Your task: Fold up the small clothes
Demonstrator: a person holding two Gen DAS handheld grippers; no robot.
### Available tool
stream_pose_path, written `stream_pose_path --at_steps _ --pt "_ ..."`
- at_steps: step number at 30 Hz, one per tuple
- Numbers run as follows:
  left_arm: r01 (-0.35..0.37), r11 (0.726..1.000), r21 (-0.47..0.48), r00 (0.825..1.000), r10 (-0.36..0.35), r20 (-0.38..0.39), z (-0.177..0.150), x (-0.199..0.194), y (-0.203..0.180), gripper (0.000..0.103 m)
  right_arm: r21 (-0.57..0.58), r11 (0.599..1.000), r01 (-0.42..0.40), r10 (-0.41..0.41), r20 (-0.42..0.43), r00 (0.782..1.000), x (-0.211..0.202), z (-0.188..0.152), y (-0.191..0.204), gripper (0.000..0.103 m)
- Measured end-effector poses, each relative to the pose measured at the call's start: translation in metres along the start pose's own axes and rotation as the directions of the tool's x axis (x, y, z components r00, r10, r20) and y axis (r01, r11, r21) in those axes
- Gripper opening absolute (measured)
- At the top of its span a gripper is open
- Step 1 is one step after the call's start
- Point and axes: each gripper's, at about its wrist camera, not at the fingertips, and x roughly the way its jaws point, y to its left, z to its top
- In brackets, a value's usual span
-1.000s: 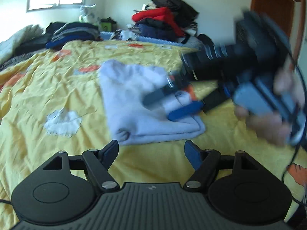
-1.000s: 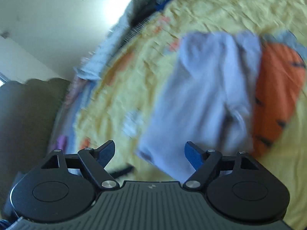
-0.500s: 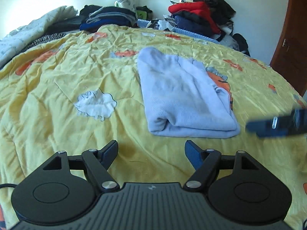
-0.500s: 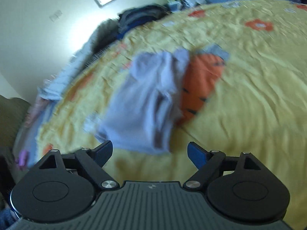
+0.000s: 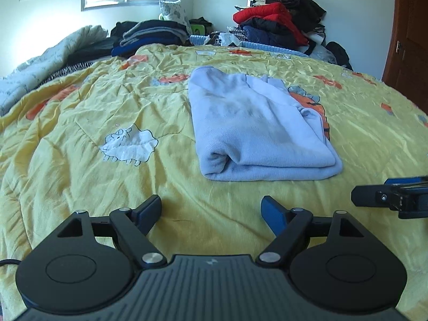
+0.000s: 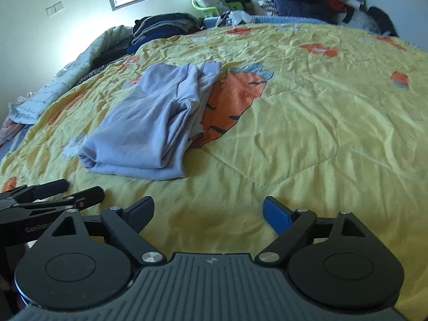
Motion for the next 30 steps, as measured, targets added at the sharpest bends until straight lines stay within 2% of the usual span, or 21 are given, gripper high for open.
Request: stream_pose_path --at_steps 3,6,8,10,11,13,15,16,17,18,20,21,22,23,24,25,27,30 --pt "-0.007 1.0 0.002 1.0 0.007 0.003 -0.001 -0.001 0.0 0.082 -0.004 1.0 0.015 -0.015 0.022 1.0 0.001 -0.002 0.002 0.093" --pt "0.003 0.997 -0.075 1.0 -0.003 0.001 0.001 -0.009 0.007 0.082 0.014 1.0 0.003 -0.003 0.026 1.0 -0.003 0.002 0.002 0.089" --pt "0.013 0.995 -0.104 0.999 -0.01 0.033 0.001 -0.019 0.011 0.082 0.06 0.997 -0.044 0.04 0.064 0.997 -0.01 0.015 -0.003 0.088" --pt "0.008 0.997 -0.078 0.997 -0.002 0.071 0.003 -0.026 0.007 0.082 0.124 0.984 -0.125 0.116 0.082 0.99 -0.014 0.037 -0.008 0.088" --pt "0.03 0.997 -0.066 0.994 -0.023 0.107 0.004 -0.03 0.006 0.082 0.156 0.972 -0.176 0.165 0.077 0.983 -0.013 0.049 -0.009 0.089" --pt "0.116 0.989 -0.087 0.977 -0.097 0.192 0.012 -0.036 0.009 0.082 0.258 0.917 -0.303 0.298 0.062 0.953 -0.007 0.071 -0.012 0.092" --pt "0.239 0.962 -0.129 0.939 -0.196 0.281 0.022 -0.039 0.015 0.082 0.358 0.833 -0.422 0.436 0.047 0.899 0.009 0.089 -0.014 0.093" --pt "0.302 0.944 -0.136 0.918 -0.249 0.309 0.029 -0.036 0.017 0.082 0.404 0.797 -0.449 0.472 0.048 0.881 0.019 0.097 -0.015 0.093" --pt "0.356 0.925 -0.131 0.903 -0.304 0.303 0.036 -0.029 0.017 0.083 0.451 0.763 -0.463 0.495 0.052 0.867 0.03 0.104 -0.016 0.094" --pt "0.382 0.915 -0.129 0.902 -0.339 0.268 0.043 -0.019 0.015 0.083 0.495 0.726 -0.478 0.523 0.054 0.85 0.042 0.111 -0.019 0.094" --pt "0.378 0.912 -0.157 0.92 -0.353 0.169 0.053 0.008 0.011 0.083 0.585 0.646 -0.491 0.592 0.022 0.806 0.072 0.122 -0.021 0.093" --pt "0.374 0.91 -0.18 0.927 -0.36 0.106 0.055 0.022 0.01 0.082 0.618 0.628 -0.473 0.604 -0.004 0.797 0.085 0.125 -0.021 0.092" --pt "0.373 0.91 -0.18 0.928 -0.36 0.1 0.054 0.028 0.011 0.082 0.631 0.641 -0.438 0.588 -0.037 0.808 0.096 0.127 -0.021 0.092" --pt "0.376 0.912 -0.162 0.926 -0.364 0.102 0.054 0.029 0.01 0.082 0.614 0.69 -0.383 0.541 -0.086 0.837 0.104 0.128 -0.02 0.09" --pt "0.374 0.915 -0.15 0.927 -0.365 0.088 0.054 0.028 0.008 0.082 0.577 0.754 -0.313 0.469 -0.139 0.872 0.11 0.129 -0.018 0.077" --pt "0.365 0.92 -0.142 0.931 -0.357 0.081 0.051 0.027 0.006 0.082 0.55 0.781 -0.296 0.445 -0.157 0.882 0.113 0.127 -0.018 0.073" --pt "0.351 0.931 -0.098 0.935 -0.345 0.078 0.048 0.024 0.001 0.082 0.536 0.779 -0.325 0.464 -0.143 0.874 0.11 0.123 -0.02 0.071" --pt "0.308 0.951 -0.024 0.949 -0.306 0.075 0.048 0.012 -0.009 0.082 0.507 0.796 -0.332 0.458 -0.143 0.878 0.102 0.123 -0.015 0.073"
